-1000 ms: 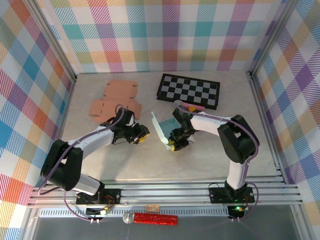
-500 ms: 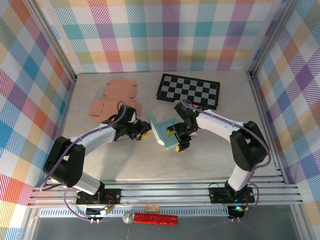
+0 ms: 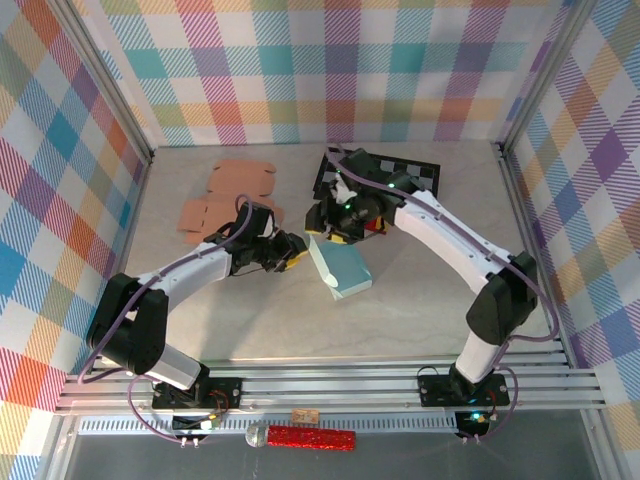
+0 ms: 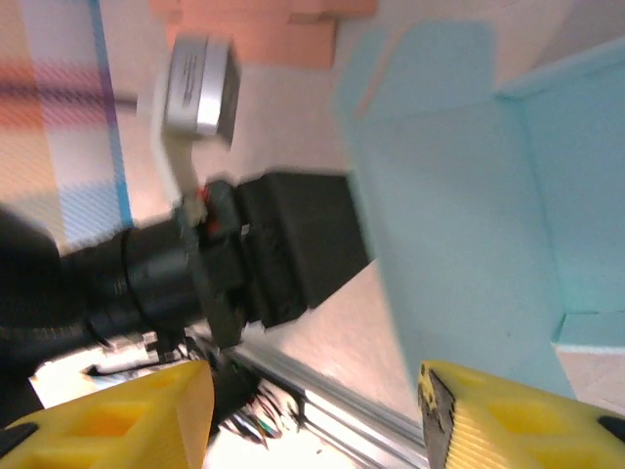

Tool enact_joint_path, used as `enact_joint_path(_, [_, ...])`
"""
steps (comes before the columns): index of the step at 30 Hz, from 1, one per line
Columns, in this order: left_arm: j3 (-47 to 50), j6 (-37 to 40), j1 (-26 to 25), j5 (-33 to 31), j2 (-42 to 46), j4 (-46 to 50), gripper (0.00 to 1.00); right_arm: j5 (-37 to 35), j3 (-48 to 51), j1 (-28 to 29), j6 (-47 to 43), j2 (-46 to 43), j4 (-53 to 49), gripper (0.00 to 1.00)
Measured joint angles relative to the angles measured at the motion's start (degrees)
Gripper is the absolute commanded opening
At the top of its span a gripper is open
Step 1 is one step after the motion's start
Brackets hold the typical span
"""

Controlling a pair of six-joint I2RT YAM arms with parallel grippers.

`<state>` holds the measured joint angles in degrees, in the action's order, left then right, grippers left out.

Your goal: Fold the paper box

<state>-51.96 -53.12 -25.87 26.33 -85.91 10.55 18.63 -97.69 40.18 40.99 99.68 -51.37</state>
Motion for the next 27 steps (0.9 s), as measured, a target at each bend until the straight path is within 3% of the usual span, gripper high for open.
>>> enact_joint_path(8, [-1.3, 0.2, -0.3, -0.3, -1.3, 1.2, 0.34, -1.5, -3.6, 1.4, -11.6, 9.2, -10.2, 0.55])
enact_joint_path(13, [-1.6, 0.2, -0.3, -0.2, -1.4, 1.3, 0.34, -1.7, -5.9, 1.2, -13.2, 9.7, -12.0, 0.53])
enact_joint_path(18, [-1.6, 0.2, -0.4, -0.2, -1.7, 1.4, 0.34, -5.1, -7.0, 1.1, -12.1, 9.6, -12.3, 0.58])
enact_joint_path(23, [-2.9, 1.0, -0.4, -0.3, -1.7, 2.6, 0.38, -8.7, -6.8, -0.2, -10.2, 6.4, -11.3, 0.57])
enact_joint_path(27, [-7.7, 5.8, -1.4, -0.7, -1.8, 7.8, 0.44, -12.1, -4.3, -3.8, -10.2, -1.3, -9.0, 0.58])
